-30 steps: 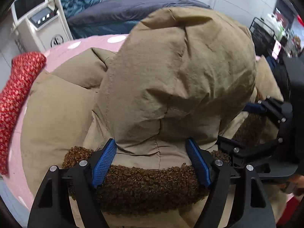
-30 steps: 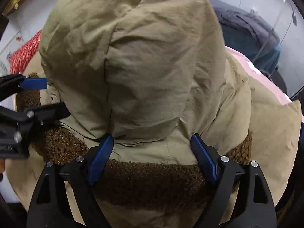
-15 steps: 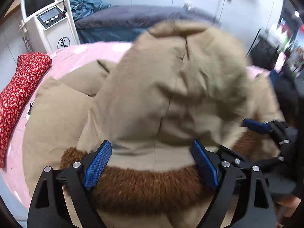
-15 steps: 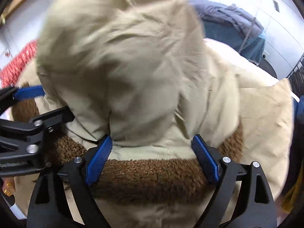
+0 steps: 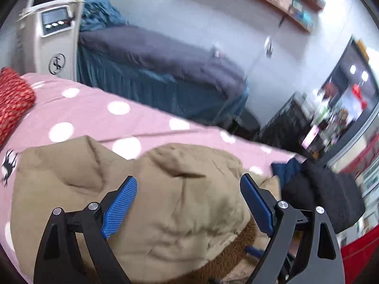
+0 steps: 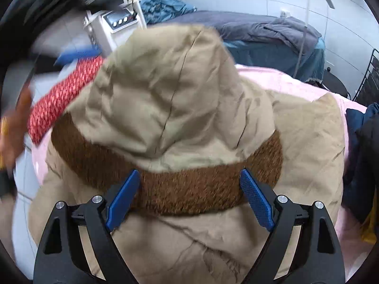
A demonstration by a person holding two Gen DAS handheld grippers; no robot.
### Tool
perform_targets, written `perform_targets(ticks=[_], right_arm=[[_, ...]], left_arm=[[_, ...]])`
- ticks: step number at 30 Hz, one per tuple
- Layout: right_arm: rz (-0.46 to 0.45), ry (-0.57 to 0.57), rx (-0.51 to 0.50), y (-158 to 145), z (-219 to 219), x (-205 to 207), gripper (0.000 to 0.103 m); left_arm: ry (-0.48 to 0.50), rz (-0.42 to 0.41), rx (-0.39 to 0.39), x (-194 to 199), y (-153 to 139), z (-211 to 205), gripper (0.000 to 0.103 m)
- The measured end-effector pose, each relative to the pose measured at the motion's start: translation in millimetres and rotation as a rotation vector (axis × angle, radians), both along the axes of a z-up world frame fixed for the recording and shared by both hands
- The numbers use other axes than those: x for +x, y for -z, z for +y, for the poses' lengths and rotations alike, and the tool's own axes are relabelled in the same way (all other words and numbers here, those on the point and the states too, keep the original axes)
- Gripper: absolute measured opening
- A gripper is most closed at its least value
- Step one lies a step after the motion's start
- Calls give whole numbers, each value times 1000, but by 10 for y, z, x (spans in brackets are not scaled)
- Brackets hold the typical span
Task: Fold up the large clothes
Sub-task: 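Fold the hood down over the jacket body with both tools and release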
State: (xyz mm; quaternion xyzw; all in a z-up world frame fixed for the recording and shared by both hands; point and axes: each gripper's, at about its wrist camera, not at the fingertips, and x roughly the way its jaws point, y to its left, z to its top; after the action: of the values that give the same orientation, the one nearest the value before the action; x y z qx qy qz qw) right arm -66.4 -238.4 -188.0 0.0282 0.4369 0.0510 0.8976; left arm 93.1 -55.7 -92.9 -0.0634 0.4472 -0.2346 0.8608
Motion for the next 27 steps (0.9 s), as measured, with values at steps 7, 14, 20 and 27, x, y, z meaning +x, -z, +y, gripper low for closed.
perform_targets(ticks=[7, 14, 20, 27], right_arm=[[99, 21, 4, 320, -109, 51, 93], [127, 4, -110, 511, 42, 159, 97], [100, 32, -46, 306, -54, 30, 97], [6, 75, 24, 0, -398, -452, 97]], left_arm=[[-51, 279, 169, 465, 1055, -255, 90], [23, 210, 395, 482, 1318, -526, 98], [1, 144, 391, 461, 1291, -429, 97], [5, 48, 224, -25, 633, -190, 96]])
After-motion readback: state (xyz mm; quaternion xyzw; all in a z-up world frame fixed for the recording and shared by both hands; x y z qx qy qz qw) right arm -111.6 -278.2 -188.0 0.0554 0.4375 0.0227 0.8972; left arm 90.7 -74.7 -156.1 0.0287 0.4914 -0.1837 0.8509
